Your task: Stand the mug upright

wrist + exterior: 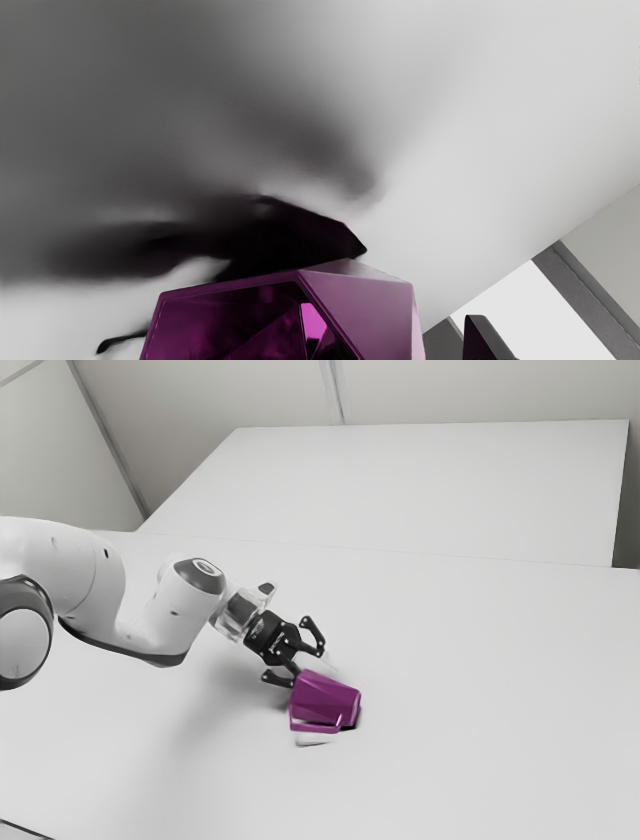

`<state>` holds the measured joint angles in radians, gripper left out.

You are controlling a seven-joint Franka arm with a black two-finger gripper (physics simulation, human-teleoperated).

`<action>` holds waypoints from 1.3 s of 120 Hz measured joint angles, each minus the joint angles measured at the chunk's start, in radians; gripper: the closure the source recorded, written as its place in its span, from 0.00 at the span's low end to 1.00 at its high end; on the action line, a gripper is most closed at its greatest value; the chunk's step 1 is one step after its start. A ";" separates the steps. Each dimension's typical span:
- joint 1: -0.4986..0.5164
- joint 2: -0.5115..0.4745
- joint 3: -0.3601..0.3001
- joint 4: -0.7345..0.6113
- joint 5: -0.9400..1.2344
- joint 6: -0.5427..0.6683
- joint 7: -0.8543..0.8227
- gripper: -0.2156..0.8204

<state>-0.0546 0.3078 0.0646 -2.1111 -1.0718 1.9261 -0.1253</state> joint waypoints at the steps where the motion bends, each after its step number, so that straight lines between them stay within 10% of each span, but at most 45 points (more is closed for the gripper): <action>1: 0.000 0.000 0.000 0.000 0.000 0.000 0.000 0.74; 47: -0.016 -0.048 -0.003 0.026 0.107 0.019 -0.029 0.93; 156: -0.105 -0.231 -0.023 -0.007 1.133 0.143 -0.158 0.96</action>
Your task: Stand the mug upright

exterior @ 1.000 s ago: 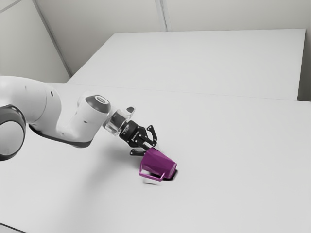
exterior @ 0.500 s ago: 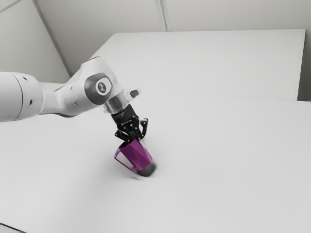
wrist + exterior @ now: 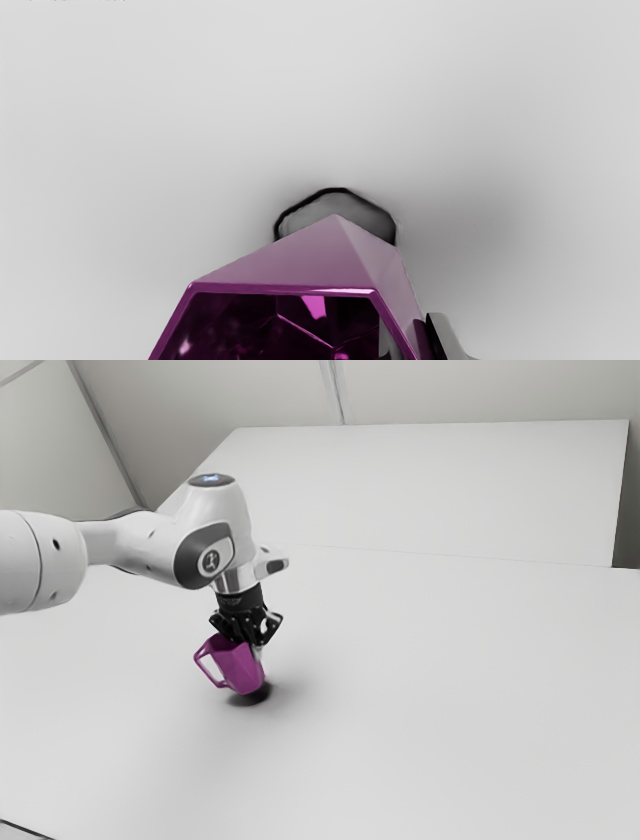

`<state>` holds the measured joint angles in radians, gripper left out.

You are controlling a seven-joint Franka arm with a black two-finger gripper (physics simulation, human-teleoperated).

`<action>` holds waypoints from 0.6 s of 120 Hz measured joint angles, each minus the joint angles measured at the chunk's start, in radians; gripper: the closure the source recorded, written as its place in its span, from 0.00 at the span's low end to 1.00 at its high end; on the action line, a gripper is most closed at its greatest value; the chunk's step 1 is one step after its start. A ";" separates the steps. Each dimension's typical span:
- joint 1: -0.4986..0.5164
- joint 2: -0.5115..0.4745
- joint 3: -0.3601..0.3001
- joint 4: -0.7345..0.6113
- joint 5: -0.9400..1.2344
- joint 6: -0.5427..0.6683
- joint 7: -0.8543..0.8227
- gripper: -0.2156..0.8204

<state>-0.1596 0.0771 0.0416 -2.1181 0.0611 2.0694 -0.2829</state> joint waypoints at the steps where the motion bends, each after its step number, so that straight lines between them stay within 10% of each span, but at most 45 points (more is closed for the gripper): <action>1: 0.000 0.000 0.000 0.000 0.002 0.000 -0.001 0.96; 36: -0.003 0.043 -0.016 -0.008 0.027 0.042 -0.020 0.96; 72: -0.003 -0.037 -0.035 0.001 0.038 0.034 -0.019 0.42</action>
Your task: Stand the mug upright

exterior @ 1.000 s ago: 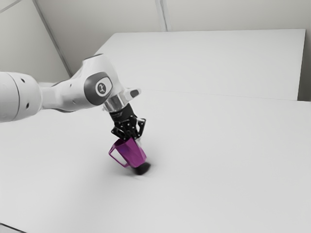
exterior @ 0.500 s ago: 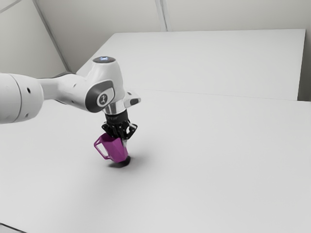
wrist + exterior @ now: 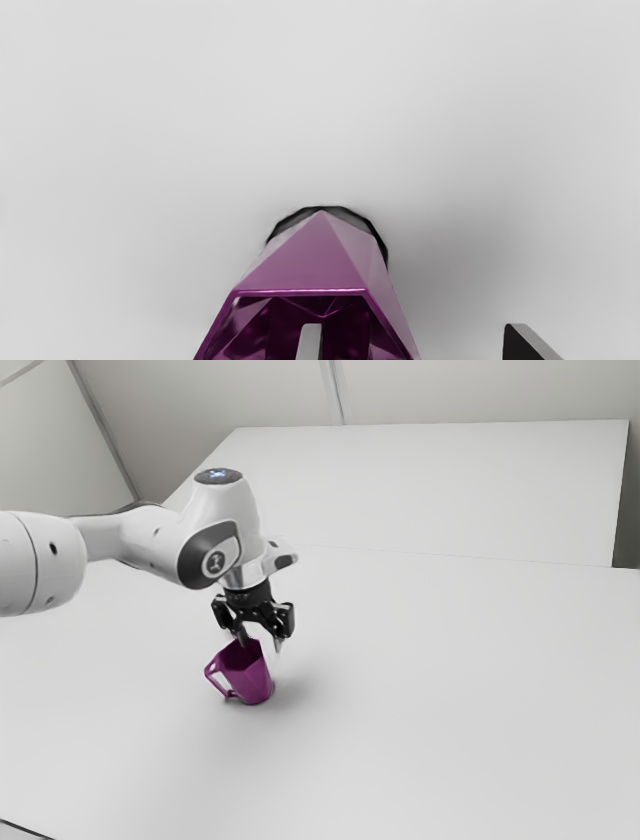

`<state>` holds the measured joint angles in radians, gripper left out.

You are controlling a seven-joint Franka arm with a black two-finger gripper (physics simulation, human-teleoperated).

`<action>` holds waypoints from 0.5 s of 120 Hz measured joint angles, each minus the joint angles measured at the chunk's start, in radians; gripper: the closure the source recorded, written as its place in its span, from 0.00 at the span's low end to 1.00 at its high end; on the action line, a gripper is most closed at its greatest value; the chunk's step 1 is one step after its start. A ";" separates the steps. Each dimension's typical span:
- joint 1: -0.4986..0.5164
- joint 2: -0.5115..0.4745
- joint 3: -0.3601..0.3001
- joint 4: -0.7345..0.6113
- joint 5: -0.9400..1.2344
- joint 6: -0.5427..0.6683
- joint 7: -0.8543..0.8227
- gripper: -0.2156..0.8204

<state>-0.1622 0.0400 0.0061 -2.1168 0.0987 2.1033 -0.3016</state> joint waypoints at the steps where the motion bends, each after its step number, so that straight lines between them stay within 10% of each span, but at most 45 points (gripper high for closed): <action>1: 0.000 -0.002 0.000 0.001 0.001 -0.001 0.000 0.41; 60: -0.006 -0.034 0.010 0.251 0.030 -0.113 0.051 0.23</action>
<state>-0.1680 0.0057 0.0164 -1.8655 0.1286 1.9899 -0.2505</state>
